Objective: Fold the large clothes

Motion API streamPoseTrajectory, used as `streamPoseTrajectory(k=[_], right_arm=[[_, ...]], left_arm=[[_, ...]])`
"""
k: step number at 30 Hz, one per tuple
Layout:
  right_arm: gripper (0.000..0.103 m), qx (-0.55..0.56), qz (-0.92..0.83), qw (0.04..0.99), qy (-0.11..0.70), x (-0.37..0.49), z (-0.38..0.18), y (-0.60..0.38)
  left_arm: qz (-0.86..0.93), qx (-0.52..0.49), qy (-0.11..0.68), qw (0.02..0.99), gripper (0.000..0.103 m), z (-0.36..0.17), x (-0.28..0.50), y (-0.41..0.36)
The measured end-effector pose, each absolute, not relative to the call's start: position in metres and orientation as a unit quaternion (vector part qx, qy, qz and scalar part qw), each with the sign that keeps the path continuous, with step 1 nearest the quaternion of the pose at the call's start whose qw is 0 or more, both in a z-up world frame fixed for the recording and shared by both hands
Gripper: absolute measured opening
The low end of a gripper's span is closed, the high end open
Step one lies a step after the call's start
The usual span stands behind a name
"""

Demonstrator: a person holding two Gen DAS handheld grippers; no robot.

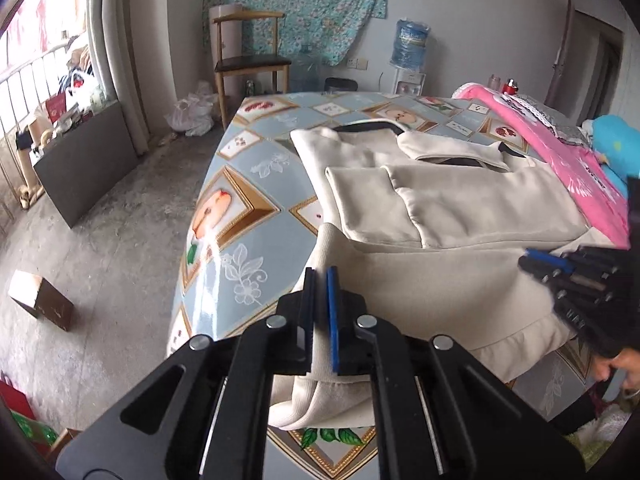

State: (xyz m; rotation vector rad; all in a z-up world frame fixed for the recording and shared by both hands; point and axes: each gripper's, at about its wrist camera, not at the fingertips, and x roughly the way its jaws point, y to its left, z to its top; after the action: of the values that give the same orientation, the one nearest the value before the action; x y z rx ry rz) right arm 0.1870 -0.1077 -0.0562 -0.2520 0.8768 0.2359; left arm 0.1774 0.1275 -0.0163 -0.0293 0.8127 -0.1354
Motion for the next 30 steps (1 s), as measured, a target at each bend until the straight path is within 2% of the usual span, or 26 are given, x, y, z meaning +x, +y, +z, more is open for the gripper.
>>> streamPoseTrajectory(k=[5, 8, 15, 21, 23, 24, 25, 26, 27, 28, 30], right_arm=[[0.008, -0.104, 0.121, 0.892, 0.422, 0.185, -0.053, -0.112], [0.020, -0.057, 0.135, 0.891, 0.429, 0.181, -0.042, -0.130], [0.053, 0.063, 0.097, 0.893, 0.436, 0.150, -0.010, -0.212], [0.056, 0.090, 0.041, 0.874, 0.475, 0.145, -0.027, -0.251], [0.055, 0.085, 0.043, 0.866, 0.491, 0.149, -0.039, -0.247], [0.049, 0.077, 0.047, 0.862, 0.499, 0.152, -0.046, -0.242], [0.033, 0.060, 0.040, 0.857, 0.510, 0.156, -0.055, -0.236], [0.029, 0.039, 0.023, 0.860, 0.508, 0.158, -0.059, -0.231], [0.020, 0.026, 0.020, 0.863, 0.503, 0.158, -0.058, -0.228], [0.004, 0.021, 0.022, 0.864, 0.502, 0.159, -0.057, -0.226], [0.004, 0.023, 0.017, 0.873, 0.488, 0.160, -0.051, -0.224]], left_arm=[[-0.045, -0.009, 0.403, 0.914, 0.006, -0.027, 0.184, 0.124], [-0.039, -0.001, 0.403, 0.914, 0.006, -0.029, 0.184, 0.122], [-0.039, -0.005, 0.406, 0.913, 0.006, -0.032, 0.184, 0.125], [-0.039, 0.000, 0.405, 0.913, 0.006, -0.032, 0.184, 0.123], [-0.038, 0.004, 0.404, 0.914, 0.006, -0.031, 0.184, 0.122], [-0.039, 0.006, 0.403, 0.915, 0.006, -0.030, 0.184, 0.121], [-0.040, 0.007, 0.400, 0.916, 0.006, -0.029, 0.183, 0.120], [-0.041, 0.009, 0.398, 0.916, 0.006, -0.028, 0.182, 0.120], [-0.041, 0.013, 0.397, 0.917, 0.006, -0.027, 0.182, 0.119], [-0.041, 0.015, 0.394, 0.918, 0.006, -0.026, 0.180, 0.118], [-0.045, 0.017, 0.388, 0.921, 0.008, -0.023, 0.177, 0.117]])
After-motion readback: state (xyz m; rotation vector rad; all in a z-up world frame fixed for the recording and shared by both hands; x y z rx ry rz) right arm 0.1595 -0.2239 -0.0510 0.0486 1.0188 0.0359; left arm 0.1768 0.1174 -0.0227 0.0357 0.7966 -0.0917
